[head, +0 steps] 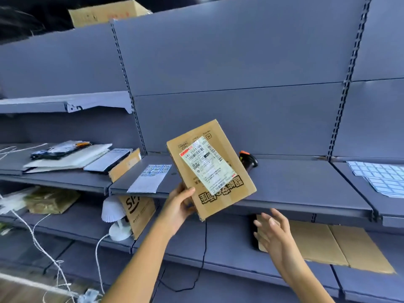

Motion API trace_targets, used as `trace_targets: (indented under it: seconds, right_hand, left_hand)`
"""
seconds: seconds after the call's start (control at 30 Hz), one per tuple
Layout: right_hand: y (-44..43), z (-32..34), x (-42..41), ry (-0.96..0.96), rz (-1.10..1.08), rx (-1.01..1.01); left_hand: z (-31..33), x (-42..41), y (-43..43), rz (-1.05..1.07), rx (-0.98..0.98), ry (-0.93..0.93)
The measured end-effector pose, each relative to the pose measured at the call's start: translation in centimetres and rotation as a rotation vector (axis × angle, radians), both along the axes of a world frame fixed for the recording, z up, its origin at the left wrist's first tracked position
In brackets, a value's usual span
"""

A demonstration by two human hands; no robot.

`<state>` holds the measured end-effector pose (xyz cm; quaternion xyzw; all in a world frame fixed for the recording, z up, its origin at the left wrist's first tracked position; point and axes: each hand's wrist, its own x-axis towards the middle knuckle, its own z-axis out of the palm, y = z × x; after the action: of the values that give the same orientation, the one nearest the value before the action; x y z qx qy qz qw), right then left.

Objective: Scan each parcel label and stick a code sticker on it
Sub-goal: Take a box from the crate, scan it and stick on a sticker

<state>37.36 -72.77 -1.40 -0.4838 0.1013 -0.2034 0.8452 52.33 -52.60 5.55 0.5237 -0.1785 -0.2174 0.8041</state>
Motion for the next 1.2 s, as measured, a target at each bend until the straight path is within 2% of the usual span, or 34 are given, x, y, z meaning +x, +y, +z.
trace_targets:
  seconds: [0.23, 0.4, 0.77, 0.83, 0.93, 1.03, 1.1, 1.2]
  right_hand:
    - [-1.9, 3.7, 4.8, -0.068, 0.056, -0.094]
    - [-2.3, 4.8, 8.9, -0.065, 0.035, -0.175]
    - [-2.8, 6.4, 22.5, -0.038, -0.087, -0.234]
    - [-3.2, 6.1, 24.9, 0.071, -0.254, -0.301]
    - [-5.1, 4.4, 27.7, 0.407, -0.568, -0.458]
    - [-6.2, 2.8, 29.4, 0.846, -0.608, -0.567]
    - [-6.2, 2.3, 29.9, 0.938, -0.600, -0.615]
    - [-6.6, 1.9, 30.5, 0.906, -0.600, -0.642]
  left_hand:
    - [1.5, 3.0, 0.6, -0.013, 0.152, -0.086]
    - [1.4, 6.7, 0.0, -0.015, 0.180, -0.118]
    - [2.9, 21.9, -2.0, -0.141, 0.209, -0.169]
    - [2.7, 24.7, -2.1, -0.167, 0.211, -0.168]
    - [1.7, 28.2, -2.5, -0.184, 0.214, -0.136]
    - [0.5, 30.9, -2.9, -0.206, 0.231, -0.116]
    - [0.0, 31.9, -3.2, -0.213, 0.241, -0.099]
    - [-0.9, 33.0, -3.8, -0.236, 0.245, -0.069]
